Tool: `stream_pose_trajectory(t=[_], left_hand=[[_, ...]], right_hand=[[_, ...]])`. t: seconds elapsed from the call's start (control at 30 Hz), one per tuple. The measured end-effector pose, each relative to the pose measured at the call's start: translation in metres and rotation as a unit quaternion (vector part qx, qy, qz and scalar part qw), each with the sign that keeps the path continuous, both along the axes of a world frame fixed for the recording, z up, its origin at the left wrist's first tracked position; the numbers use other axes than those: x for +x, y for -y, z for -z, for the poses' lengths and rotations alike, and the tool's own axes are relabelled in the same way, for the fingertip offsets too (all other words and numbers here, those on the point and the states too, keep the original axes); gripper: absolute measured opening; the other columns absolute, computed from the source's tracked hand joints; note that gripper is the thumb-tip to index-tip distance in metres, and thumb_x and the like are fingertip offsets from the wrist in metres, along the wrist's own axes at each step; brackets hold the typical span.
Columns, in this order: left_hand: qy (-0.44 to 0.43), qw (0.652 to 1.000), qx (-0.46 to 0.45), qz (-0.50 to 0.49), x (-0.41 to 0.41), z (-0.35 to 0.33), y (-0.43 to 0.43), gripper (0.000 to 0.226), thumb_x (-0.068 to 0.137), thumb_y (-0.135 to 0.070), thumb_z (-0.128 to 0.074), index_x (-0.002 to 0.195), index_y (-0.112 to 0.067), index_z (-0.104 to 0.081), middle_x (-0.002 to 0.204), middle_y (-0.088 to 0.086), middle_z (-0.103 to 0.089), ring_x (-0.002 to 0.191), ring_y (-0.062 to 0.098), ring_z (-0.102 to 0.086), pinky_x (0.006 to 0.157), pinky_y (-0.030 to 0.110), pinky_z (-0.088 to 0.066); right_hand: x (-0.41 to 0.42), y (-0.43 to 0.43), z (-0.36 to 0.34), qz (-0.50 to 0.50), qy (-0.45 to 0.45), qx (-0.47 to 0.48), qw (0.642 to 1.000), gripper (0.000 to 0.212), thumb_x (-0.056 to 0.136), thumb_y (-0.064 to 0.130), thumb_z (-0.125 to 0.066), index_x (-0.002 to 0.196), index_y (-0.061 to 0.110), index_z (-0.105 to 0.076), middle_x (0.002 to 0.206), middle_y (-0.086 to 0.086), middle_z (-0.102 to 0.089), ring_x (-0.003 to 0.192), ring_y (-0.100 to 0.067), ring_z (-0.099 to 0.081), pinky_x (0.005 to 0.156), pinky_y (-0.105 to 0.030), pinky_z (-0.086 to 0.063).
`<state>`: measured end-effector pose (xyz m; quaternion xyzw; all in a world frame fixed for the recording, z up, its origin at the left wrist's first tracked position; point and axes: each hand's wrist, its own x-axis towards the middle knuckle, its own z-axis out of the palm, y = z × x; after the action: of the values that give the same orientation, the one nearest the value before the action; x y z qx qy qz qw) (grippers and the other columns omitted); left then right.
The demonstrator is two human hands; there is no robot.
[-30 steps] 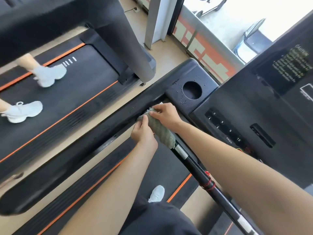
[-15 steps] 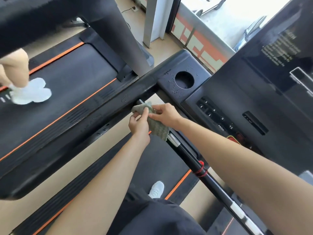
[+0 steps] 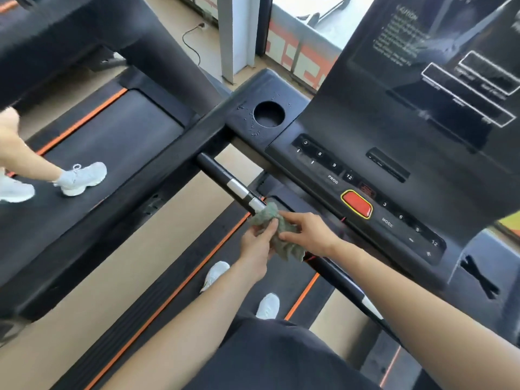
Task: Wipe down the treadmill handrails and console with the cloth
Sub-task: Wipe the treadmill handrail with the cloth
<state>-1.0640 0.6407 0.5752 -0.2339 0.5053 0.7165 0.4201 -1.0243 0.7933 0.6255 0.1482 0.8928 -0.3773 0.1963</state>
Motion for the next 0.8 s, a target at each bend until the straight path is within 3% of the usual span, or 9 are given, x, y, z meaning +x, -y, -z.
stream_pose_trajectory(t=[0.13, 0.33, 0.5, 0.6, 0.73, 0.8], left_hand=[[0.002, 0.999, 0.003, 0.035, 0.023, 0.0, -0.005, 0.033, 0.095, -0.024, -0.073, 0.127, -0.018, -0.067, 0.12, 0.005, -0.074, 0.11, 0.022, -0.072, 0.1, 0.048, -0.056], [0.005, 0.998, 0.008, 0.068, 0.044, -0.009, -0.002, 0.032, 0.098, -0.02, -0.068, 0.129, -0.014, -0.063, 0.116, 0.006, -0.076, 0.107, 0.022, -0.073, 0.097, 0.044, -0.058], [-0.007, 0.997, -0.052, -0.048, 0.044, -0.012, 0.002, 0.05, 0.095, -0.011, -0.068, 0.136, -0.022, -0.042, 0.12, 0.009, -0.068, 0.096, 0.024, -0.076, 0.085, 0.039, -0.061], [-0.056, 0.995, -0.069, -0.04, 0.036, -0.013, 0.005, 0.055, 0.097, -0.005, -0.061, 0.141, -0.029, -0.038, 0.126, -0.003, -0.055, 0.103, 0.019, -0.071, 0.08, 0.032, -0.06], [-0.134, 0.978, -0.14, 0.072, 0.024, -0.011, 0.003, 0.022, 0.099, -0.014, -0.062, 0.12, -0.019, -0.062, 0.105, -0.003, -0.069, 0.085, 0.01, -0.064, 0.067, 0.023, -0.049], [-0.158, 0.964, -0.182, 0.112, 0.019, -0.008, 0.01, 0.006, 0.096, -0.02, -0.068, 0.096, -0.015, -0.072, 0.08, -0.005, -0.068, 0.073, 0.011, -0.057, 0.062, 0.023, -0.043]], right_hand=[[0.029, -0.008, 0.002, 0.011, -0.005, 0.036, 0.999, 0.055, 0.087, 0.039, -0.075, 0.139, 0.032, -0.059, 0.117, 0.007, -0.073, 0.104, -0.012, -0.067, 0.092, -0.029, -0.05], [0.063, -0.017, 0.003, 0.033, -0.011, 0.069, 0.997, 0.055, 0.086, 0.041, -0.076, 0.136, 0.024, -0.062, 0.126, 0.005, -0.07, 0.112, -0.016, -0.066, 0.098, -0.028, -0.049], [0.077, -0.029, 0.001, 0.033, -0.009, 0.102, 0.994, 0.031, 0.082, 0.046, -0.077, 0.1, 0.022, -0.07, 0.095, 0.006, -0.071, 0.091, -0.017, -0.065, 0.076, -0.028, -0.045], [0.069, -0.033, -0.005, 0.033, -0.015, 0.108, 0.994, 0.035, 0.085, 0.056, -0.069, 0.073, 0.024, -0.06, 0.086, 0.007, -0.062, 0.082, -0.015, -0.058, 0.07, -0.029, -0.039], [0.052, -0.027, -0.008, 0.029, -0.063, 0.084, 0.994, 0.037, 0.09, 0.035, -0.071, 0.059, 0.027, -0.051, 0.111, 0.004, -0.065, 0.103, -0.014, -0.062, 0.087, -0.033, -0.047], [0.042, -0.02, -0.011, 0.025, -0.046, 0.09, 0.995, 0.021, 0.084, 0.029, -0.075, 0.074, 0.021, -0.058, 0.099, 0.008, -0.067, 0.098, -0.017, -0.063, 0.083, -0.036, -0.05]])
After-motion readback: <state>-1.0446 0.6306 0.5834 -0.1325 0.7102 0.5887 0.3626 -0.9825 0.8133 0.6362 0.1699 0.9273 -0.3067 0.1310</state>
